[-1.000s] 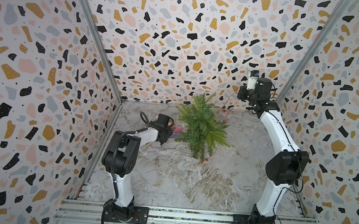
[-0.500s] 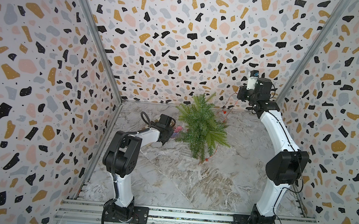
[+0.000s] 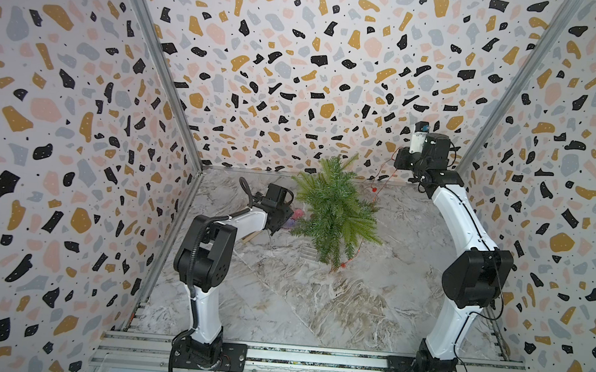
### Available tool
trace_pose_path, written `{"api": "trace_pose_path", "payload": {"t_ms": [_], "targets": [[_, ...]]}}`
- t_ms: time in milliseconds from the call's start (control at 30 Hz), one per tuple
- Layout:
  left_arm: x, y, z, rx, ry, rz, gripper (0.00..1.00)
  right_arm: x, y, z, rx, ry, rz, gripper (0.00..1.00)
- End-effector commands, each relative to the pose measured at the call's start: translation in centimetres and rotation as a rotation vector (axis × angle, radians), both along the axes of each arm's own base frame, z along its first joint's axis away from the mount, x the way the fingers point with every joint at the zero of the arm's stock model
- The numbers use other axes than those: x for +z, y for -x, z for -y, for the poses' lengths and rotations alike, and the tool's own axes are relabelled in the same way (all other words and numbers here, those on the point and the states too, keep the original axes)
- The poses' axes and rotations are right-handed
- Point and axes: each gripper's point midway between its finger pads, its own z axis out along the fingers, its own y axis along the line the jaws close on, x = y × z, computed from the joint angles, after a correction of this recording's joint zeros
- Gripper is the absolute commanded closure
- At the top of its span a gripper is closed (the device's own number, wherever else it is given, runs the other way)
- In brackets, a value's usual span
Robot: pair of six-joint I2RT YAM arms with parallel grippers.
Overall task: Remove string lights from the small christmas tree
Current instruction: Remove the light string from the Christmas tree.
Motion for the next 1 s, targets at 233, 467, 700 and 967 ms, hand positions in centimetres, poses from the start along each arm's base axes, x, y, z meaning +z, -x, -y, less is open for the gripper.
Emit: {"api": "trace_pose_path", "payload": {"t_ms": [233, 467, 700, 967], "targets": [[4.5, 4.5, -1.2, -0.090, -0.076, 0.031, 0.48, 3.0, 1.3, -0.4, 0.020, -0.027, 0.062, 1.00], [1.0, 6.4, 1.7, -0.121, 0.034, -0.051, 0.45, 1.4, 1.8, 0.4, -0.005, -0.029, 0.026, 1.00], [-1.0, 6.6, 3.0, -0.063, 0.085, -0.083, 0.40, 0.7, 2.6, 0.7, -0.009, -0.031, 0.011, 1.00], [-3.0, 5.8, 3.6, 0.004, 0.121, -0.126, 0.39, 1.3, 3.1, 0.6, -0.004, -0.032, 0.017, 1.00]]}}
